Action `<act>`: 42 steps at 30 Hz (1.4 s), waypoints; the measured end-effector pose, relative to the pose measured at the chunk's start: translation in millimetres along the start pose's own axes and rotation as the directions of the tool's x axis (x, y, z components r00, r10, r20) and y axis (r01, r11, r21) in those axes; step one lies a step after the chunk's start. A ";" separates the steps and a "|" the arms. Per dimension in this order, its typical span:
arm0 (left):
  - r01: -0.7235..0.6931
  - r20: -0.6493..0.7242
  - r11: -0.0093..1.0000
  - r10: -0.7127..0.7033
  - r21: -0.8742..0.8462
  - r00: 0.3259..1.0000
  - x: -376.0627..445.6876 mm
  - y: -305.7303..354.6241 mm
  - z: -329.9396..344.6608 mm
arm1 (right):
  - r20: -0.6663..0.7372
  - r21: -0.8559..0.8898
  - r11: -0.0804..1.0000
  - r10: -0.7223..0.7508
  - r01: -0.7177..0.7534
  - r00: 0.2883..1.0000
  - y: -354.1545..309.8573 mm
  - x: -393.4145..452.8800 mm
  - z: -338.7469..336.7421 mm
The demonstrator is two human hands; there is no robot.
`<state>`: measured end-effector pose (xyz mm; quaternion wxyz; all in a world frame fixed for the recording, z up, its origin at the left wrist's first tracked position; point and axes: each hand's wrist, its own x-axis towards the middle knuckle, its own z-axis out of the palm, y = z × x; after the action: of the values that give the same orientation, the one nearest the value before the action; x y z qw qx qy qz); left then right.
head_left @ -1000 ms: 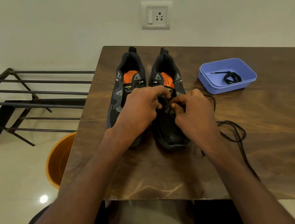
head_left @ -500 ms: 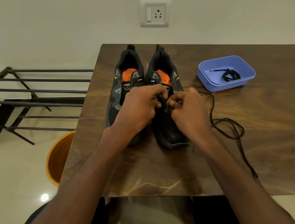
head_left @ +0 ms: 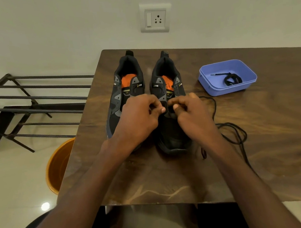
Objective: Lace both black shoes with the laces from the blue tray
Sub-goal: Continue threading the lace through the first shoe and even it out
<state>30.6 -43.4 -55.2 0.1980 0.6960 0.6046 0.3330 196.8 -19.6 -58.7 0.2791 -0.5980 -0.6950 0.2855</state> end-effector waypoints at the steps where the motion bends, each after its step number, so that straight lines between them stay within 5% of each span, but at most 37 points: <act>1: -0.015 -0.009 1.000 0.015 -0.004 1.000 -0.1 0.9 0.5 | -0.001 0.058 0.998 -0.017 0.017 1.000 1.6 -0.9 -2.0; 4: -0.035 -0.062 0.999 0.034 -0.028 0.998 2.7 5.4 -3.8 | -0.075 0.063 0.993 -0.100 0.105 0.992 12.2 1.1 -8.9; 6: -0.050 -0.131 0.977 0.023 -0.208 0.991 5.9 13.3 -16.0 | -0.022 -0.026 0.990 -0.142 0.142 0.990 18.6 1.1 -14.8; 8: -0.084 -0.172 0.831 -0.015 -0.551 0.985 9.2 24.2 -34.7 | 0.096 -0.036 0.983 -0.177 0.182 0.979 22.3 -1.1 -17.3; 10: -0.123 -0.220 0.733 -0.037 -0.669 0.975 10.3 27.9 -44.4 | 0.152 -0.070 0.972 -0.212 0.225 0.965 23.6 -2.3 -14.2; 13: -0.101 -0.228 0.962 0.043 -0.253 0.973 9.2 19.2 -36.0 | 0.148 -0.125 0.961 -0.227 0.246 0.963 22.4 -1.5 -8.5; 16: -0.035 -0.014 0.979 0.039 0.202 0.999 8.4 4.2 -21.4 | 0.154 -0.097 0.964 -0.231 0.248 0.961 22.7 0.2 -8.4; 20: -0.006 0.052 0.963 -0.008 0.270 0.999 9.9 2.2 -20.2 | 0.134 -0.110 0.966 -0.219 0.234 0.967 20.0 -2.0 -4.9; 22: -0.042 0.020 0.985 0.039 0.167 0.999 8.0 2.7 -19.1 | 0.117 -0.160 0.959 -0.217 0.234 0.969 20.5 -1.4 -2.1; 24: -0.034 -0.035 0.990 0.029 -0.140 0.999 7.1 6.5 -23.3 | 0.106 -0.160 0.960 -0.215 0.230 0.971 23.4 0.6 -1.9; 26: -0.032 -0.117 0.803 -0.047 -0.595 0.992 8.6 19.5 -39.5 | 0.105 -0.126 0.967 -0.208 0.221 0.972 26.9 2.0 -3.2; 28: -0.077 -0.173 0.547 -0.125 -0.833 0.977 11.4 27.4 -56.3 | 0.104 -0.110 0.969 -0.209 0.220 0.972 27.9 2.1 -3.7; 29: -0.099 -0.207 0.579 -0.123 -0.810 0.971 13.0 28.3 -59.2 | 0.095 -0.114 0.968 -0.215 0.225 0.972 28.1 1.8 -3.4; 30: -0.092 -0.222 0.728 -0.085 -0.680 0.971 13.5 27.7 -58.3 | 0.085 -0.121 0.965 -0.222 0.231 0.971 28.4 1.7 -2.7; 32: -0.036 -0.080 0.986 0.023 -0.163 0.997 11.1 20.2 -43.3 | 0.078 -0.131 0.962 -0.232 0.241 0.970 29.1 1.1 -1.8; 34: -0.036 0.106 0.974 0.013 0.224 0.994 8.9 9.9 -24.7 | 0.084 -0.138 0.959 -0.238 0.247 0.968 29.4 1.9 -1.6; 36: 0.003 0.122 0.958 -0.040 0.287 0.992 8.8 5.0 -17.9 | 0.085 -0.152 0.957 -0.236 0.246 0.968 29.2 2.8 -2.0; 38: -0.017 0.055 0.979 0.006 0.203 0.998 9.9 0.8 -17.9 | 0.085 -0.148 0.959 -0.232 0.242 0.969 29.2 2.5 -1.4; 40: -0.015 -0.032 0.992 0.011 -0.123 0.999 9.7 4.6 -22.8 | 0.084 -0.133 0.963 -0.227 0.236 0.970 30.1 3.0 -1.4; 42: -0.002 -0.097 0.802 -0.069 -0.597 0.993 10.5 21.2 -36.5 | 0.089 -0.133 0.966 -0.209 0.220 0.974 29.2 3.5 -2.4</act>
<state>20.5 -41.8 -12.9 0.3773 0.5676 0.4921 0.5416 217.7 -12.4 -78.3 0.2390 -0.5266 -0.7841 0.2254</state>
